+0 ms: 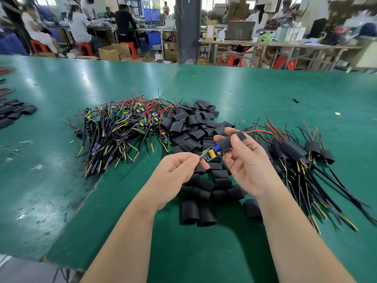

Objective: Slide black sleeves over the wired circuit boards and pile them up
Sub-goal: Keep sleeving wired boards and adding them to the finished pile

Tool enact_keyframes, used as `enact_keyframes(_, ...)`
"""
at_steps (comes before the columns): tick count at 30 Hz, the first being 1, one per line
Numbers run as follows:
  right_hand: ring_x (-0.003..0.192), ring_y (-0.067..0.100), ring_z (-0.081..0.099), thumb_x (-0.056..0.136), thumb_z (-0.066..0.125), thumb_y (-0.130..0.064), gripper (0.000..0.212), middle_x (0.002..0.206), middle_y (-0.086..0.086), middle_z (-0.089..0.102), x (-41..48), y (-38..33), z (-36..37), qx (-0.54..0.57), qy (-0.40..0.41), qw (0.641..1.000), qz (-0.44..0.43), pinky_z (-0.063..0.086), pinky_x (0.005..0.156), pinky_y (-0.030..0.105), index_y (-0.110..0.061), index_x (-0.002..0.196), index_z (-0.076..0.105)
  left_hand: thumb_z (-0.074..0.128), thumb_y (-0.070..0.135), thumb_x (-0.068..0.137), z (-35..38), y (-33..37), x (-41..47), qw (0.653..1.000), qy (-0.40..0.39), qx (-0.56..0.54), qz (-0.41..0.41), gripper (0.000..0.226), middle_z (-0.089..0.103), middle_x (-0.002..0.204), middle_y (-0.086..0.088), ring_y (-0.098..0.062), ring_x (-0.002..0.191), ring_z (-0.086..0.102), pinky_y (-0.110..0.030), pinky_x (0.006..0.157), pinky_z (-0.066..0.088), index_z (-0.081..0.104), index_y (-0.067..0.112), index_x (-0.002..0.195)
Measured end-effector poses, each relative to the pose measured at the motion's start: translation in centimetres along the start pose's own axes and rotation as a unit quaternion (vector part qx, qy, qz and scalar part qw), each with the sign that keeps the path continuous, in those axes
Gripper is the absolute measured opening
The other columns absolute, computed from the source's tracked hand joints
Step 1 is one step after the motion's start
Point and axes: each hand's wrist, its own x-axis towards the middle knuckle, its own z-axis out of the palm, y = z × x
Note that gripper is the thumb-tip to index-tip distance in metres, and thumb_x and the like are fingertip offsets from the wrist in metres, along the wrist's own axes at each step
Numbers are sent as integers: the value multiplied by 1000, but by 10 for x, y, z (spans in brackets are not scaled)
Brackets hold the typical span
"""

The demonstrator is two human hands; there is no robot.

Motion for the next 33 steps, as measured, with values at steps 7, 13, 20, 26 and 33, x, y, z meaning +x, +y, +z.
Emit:
enact_keyframes(7,49,0,49,80,62,-33,21,95,8,74,-3,8,12,96,-30,994,52,45,53,9,-17,81,76,43,27,93,-2,5,1,997,-16,-69,0,34,28,49,12,-9,50,19,-19,51,19,72,21,76)
enact_keyframes(13,49,6,55,76,65,-18,10,90,10,74,-5,8,17,-13,-14,1000,-4,48,50,16,-16,83,71,44,27,92,-3,5,1,999,-2,-43,-7,34,29,49,9,-9,49,21,-15,50,25,70,21,72)
enact_keyframes(20,47,10,55,73,63,-19,25,89,12,74,-8,12,21,-73,-43,996,13,49,52,20,-6,94,59,46,27,92,-2,3,1,1000,-3,-5,-2,33,29,51,7,-7,49,21,-16,47,21,66,19,67)
enact_keyframes(26,47,7,57,71,67,-30,14,75,4,72,-8,18,26,-46,-1,999,28,49,48,17,-16,74,71,48,28,89,-2,1,1,1000,19,-6,-2,32,30,48,8,-8,48,22,-18,46,21,64,15,64)
enact_keyframes(33,48,6,63,71,67,-32,17,60,-7,67,-9,18,29,-32,32,998,48,50,48,15,-30,54,71,55,37,80,-2,4,3,997,73,11,-8,34,26,42,9,-8,44,20,-21,47,19,58,19,51)
